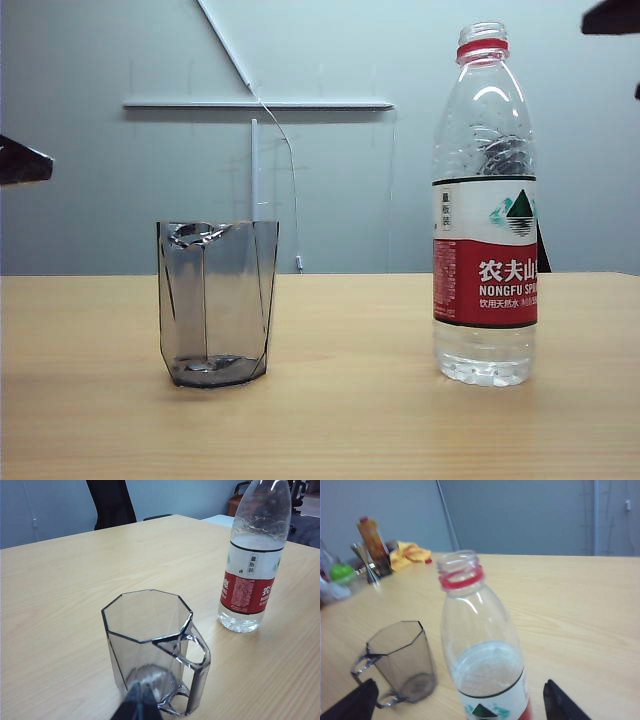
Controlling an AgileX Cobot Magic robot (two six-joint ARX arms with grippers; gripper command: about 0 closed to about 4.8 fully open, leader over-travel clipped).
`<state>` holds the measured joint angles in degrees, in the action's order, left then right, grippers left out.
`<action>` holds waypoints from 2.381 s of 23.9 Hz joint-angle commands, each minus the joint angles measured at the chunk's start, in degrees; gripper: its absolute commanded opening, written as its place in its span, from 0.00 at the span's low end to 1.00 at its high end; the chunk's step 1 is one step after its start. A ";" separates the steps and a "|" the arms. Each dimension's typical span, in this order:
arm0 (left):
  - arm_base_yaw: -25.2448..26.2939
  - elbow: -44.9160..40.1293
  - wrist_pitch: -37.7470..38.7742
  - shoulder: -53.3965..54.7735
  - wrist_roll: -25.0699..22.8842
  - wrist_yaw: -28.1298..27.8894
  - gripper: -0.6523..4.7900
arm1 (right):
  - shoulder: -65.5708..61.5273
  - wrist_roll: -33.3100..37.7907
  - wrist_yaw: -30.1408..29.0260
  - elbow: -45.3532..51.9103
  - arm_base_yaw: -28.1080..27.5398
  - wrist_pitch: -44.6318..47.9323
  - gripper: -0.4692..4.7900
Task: Pick up the mineral water bottle on the table and pour water into the mug until it's half full.
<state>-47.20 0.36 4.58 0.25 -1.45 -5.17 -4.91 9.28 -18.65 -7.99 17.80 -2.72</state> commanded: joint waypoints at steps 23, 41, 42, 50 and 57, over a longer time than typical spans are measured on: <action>0.04 0.13 -0.37 0.09 0.17 0.02 0.12 | -55.80 -4.76 15.98 -1.40 13.57 46.60 1.00; 0.04 0.13 -0.37 0.09 0.17 0.02 0.12 | -62.03 -3.45 15.93 -1.84 13.57 53.99 0.69; 0.07 0.13 -0.39 0.09 0.17 0.02 0.12 | -62.03 -4.68 15.91 -2.73 13.60 53.81 0.69; 0.15 0.15 -0.39 0.09 0.17 0.02 0.12 | -62.07 -18.40 14.03 -15.58 14.36 35.60 0.68; 0.22 0.15 -0.37 0.09 0.17 0.00 0.12 | -64.72 -36.26 14.34 -29.27 17.68 17.16 0.68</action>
<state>-46.96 0.36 4.58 0.21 -1.45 -5.17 -69.41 -23.86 -4.60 -35.83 35.14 12.38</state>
